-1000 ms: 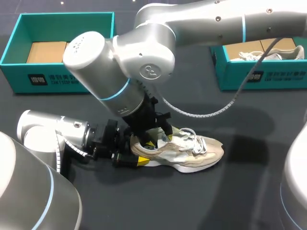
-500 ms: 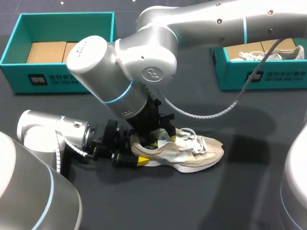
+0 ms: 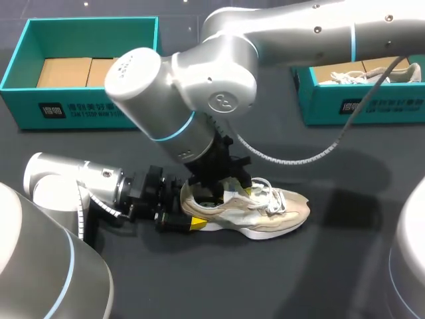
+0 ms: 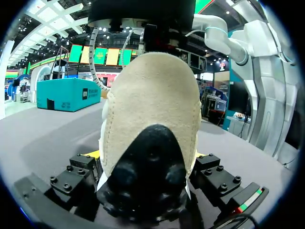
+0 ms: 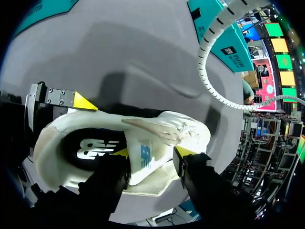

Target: Take the shoe out of the shoebox, open the shoe tongue, remove and reinsert the insole, then place the shoe into the shoebox

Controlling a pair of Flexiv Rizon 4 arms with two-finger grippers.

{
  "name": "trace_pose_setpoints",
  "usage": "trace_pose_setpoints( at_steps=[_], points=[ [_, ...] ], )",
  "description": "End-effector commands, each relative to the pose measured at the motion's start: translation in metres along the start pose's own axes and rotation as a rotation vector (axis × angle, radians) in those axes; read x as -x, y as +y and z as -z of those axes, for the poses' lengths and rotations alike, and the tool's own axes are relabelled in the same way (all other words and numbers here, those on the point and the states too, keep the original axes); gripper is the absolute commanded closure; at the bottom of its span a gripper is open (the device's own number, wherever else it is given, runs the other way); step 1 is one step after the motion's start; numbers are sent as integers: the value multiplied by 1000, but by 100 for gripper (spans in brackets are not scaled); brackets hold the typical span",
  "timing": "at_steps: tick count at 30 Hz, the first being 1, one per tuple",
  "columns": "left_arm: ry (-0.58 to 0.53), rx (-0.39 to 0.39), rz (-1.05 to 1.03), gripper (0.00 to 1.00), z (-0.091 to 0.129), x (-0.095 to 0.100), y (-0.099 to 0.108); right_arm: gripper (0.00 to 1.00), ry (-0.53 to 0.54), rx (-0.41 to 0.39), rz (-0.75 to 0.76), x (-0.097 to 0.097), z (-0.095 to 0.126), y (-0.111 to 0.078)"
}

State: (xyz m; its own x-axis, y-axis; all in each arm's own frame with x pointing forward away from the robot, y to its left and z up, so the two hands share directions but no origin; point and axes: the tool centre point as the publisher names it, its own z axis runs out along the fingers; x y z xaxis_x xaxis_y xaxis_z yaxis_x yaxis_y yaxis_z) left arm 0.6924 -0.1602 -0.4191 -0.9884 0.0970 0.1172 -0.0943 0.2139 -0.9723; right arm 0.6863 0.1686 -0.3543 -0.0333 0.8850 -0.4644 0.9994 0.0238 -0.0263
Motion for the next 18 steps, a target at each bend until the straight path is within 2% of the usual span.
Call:
trace_pose_setpoints(
  at_steps=[1, 6, 18],
  points=[
    [0, 1, 1, 100, 2, 0, 2, 51, 9, 7, -494, 6, 0, -7],
    [0, 1, 1, 100, 2, 0, 2, 58, 27, -2, -495, 6, -3, -7],
    [0, 1, 1, 100, 2, 0, 2, 70, 54, 26, -494, 14, 14, -13]
  ],
)
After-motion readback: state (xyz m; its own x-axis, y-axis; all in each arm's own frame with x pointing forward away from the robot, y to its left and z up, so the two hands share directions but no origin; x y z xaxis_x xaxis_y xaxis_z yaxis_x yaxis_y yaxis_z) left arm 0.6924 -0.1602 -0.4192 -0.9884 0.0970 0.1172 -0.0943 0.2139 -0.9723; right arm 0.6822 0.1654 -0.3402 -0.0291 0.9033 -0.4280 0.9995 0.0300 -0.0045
